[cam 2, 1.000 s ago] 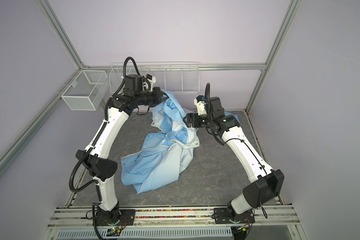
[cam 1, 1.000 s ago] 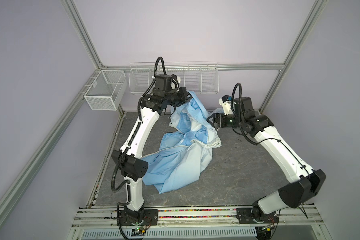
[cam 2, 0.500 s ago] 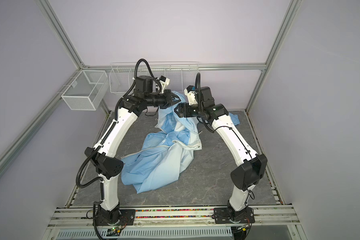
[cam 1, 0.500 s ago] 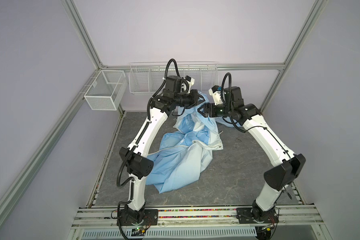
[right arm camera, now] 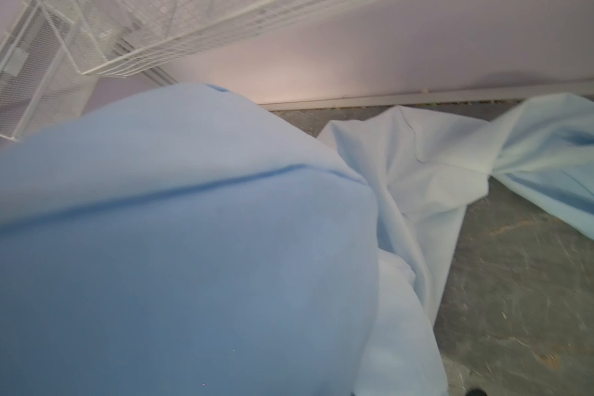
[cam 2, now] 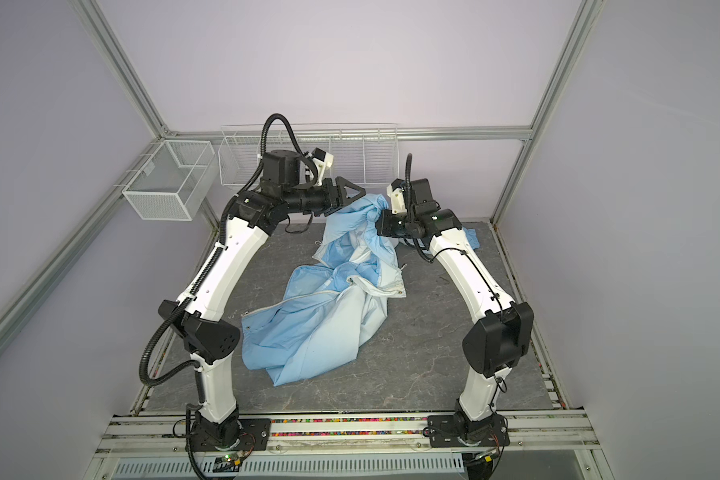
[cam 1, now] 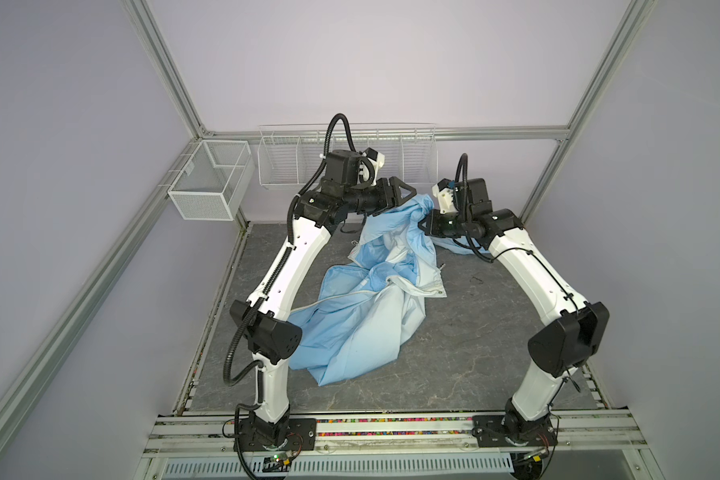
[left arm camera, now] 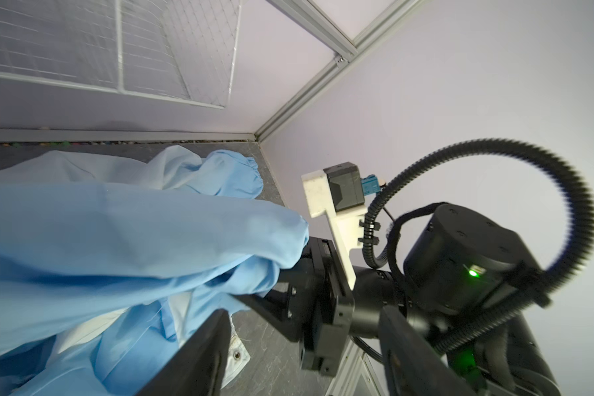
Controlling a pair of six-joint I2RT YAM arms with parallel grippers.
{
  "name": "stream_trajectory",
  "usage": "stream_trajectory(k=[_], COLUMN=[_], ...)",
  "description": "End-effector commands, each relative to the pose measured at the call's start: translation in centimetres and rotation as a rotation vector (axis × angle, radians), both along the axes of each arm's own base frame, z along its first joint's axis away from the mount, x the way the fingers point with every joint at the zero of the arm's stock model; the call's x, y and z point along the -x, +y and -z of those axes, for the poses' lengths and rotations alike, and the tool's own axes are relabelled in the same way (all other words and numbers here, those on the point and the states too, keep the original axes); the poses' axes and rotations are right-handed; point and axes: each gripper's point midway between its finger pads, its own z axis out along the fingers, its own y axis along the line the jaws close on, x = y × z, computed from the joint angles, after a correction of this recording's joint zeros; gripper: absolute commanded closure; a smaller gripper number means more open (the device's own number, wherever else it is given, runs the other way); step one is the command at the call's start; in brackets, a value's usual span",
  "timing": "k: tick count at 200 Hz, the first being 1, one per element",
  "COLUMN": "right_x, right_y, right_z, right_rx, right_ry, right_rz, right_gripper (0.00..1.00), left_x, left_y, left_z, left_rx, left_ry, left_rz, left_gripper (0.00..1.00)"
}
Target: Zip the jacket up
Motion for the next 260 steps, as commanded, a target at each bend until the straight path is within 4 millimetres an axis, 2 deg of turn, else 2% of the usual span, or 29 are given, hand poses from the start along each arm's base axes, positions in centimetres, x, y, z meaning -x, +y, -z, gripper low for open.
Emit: stream_trajectory(k=[1, 12, 16, 20, 35, 60, 75, 106, 124, 141, 150, 165, 177, 187, 202, 224, 234, 239, 260], right_x=[0.0, -0.1, 0.0, -0.4, -0.8, -1.9, -2.7, -3.4, -4.0, -4.7, -5.1, -4.8, -4.6, -4.2, -3.2, -1.0, 0.6, 0.8, 4.5], right_y=[-4.1, -6.0, -6.2, -7.8, -10.3, -13.3, -15.3, -19.0, -20.5, -21.2, -21.4, -21.8, -22.2, -22.3, -22.5, -22.6, -21.9, -21.4, -19.2], right_z=[-2.5, -1.8, -1.4, -1.1, 0.5, 3.5, 5.7, 11.6, 13.4, 14.3, 14.3, 14.2, 13.7, 13.1, 12.4, 11.5, 11.5, 11.2, 12.5], right_rx=[-0.076, -0.084, -0.087, -0.094, -0.112, -0.134, -0.115, -0.098, -0.096, -0.084, -0.079, -0.061, -0.052, -0.045, -0.035, -0.038, -0.064, -0.086, -0.113], right_ry=[-0.049, -0.027, -0.012, -0.001, 0.055, 0.153, 0.227, 0.482, 0.546, 0.568, 0.564, 0.588, 0.579, 0.565, 0.551, 0.537, 0.551, 0.526, 0.575], right_rz=[0.117, 0.172, 0.178, 0.219, 0.290, 0.377, 0.447, 0.584, 0.614, 0.614, 0.607, 0.602, 0.602, 0.601, 0.604, 0.614, 0.603, 0.591, 0.551], right_gripper=[0.93, 0.93, 0.93, 0.93, 0.93, 0.93, 0.93, 0.93, 0.93, 0.85, 0.76, 0.53, 0.40, 0.34, 0.29, 0.26, 0.27, 0.28, 0.30], left_x=[0.4, 0.5, 0.6, 0.6, 0.9, 1.8, 2.3, 3.6, 4.7, 5.7, 6.4, 7.3, 8.1, 8.5, 9.0, 9.3, 9.5, 9.6, 10.4], left_y=[3.1, 4.2, 4.5, 4.8, 6.2, 8.2, 9.3, 11.3, 12.5, 13.5, 14.0, 14.7, 15.2, 15.9, 16.9, 18.9, 20.4, 21.3, 24.0], left_z=[-0.4, -0.2, -0.3, -0.2, -0.1, 0.1, 0.6, 3.9, 7.0, 10.0, 11.9, 14.8, 17.0, 19.1, 21.6, 23.9, 24.9, 25.4, 27.3], left_rx=[-0.084, -0.103, -0.106, -0.111, -0.117, -0.101, -0.087, -0.156, -0.236, -0.294, -0.318, -0.353, -0.379, -0.403, -0.405, -0.420, -0.439, -0.446, -0.456], left_ry=[-0.067, -0.077, -0.084, -0.087, -0.104, -0.126, -0.112, -0.040, 0.022, 0.086, 0.130, 0.194, 0.240, 0.290, 0.376, 0.457, 0.499, 0.526, 0.634], left_rz=[-0.108, -0.144, -0.155, -0.168, -0.213, -0.277, -0.297, -0.311, -0.319, -0.329, -0.338, -0.347, -0.355, -0.376, -0.417, -0.506, -0.575, -0.609, -0.706], left_gripper=[0.29, 0.29, 0.29, 0.28, 0.27, 0.12, 0.08, 0.14, 0.17, 0.19, 0.19, 0.21, 0.21, 0.21, 0.23, 0.23, 0.23, 0.23, 0.23])
